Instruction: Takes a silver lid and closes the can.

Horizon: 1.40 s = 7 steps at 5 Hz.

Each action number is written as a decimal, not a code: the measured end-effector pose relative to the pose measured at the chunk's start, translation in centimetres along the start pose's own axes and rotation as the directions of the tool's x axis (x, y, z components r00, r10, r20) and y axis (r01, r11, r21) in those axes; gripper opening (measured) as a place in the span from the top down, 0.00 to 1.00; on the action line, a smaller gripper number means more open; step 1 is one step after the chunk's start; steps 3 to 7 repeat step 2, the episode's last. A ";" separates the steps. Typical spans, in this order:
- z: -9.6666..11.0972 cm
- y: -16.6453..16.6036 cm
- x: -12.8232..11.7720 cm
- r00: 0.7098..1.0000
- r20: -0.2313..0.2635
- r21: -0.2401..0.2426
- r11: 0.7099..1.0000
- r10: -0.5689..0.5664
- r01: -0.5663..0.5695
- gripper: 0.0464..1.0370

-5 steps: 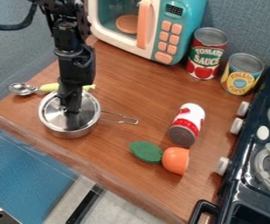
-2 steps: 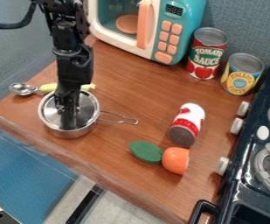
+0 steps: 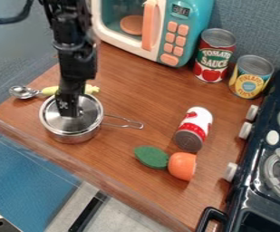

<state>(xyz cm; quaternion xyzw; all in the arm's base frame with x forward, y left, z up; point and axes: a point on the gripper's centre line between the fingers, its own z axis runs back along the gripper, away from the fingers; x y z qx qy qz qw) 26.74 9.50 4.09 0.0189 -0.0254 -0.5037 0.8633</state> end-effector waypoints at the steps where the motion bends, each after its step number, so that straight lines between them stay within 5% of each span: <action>1: 1.6 0.0 0.2 1.000 0.018 0.027 1.000 0.003 -0.004 0.04; 2: 4.3 0.3 1.3 0.997 0.081 0.086 0.996 -0.007 0.000 0.04; 7: 4.3 0.3 1.3 0.997 0.081 0.086 0.996 -0.007 0.000 0.04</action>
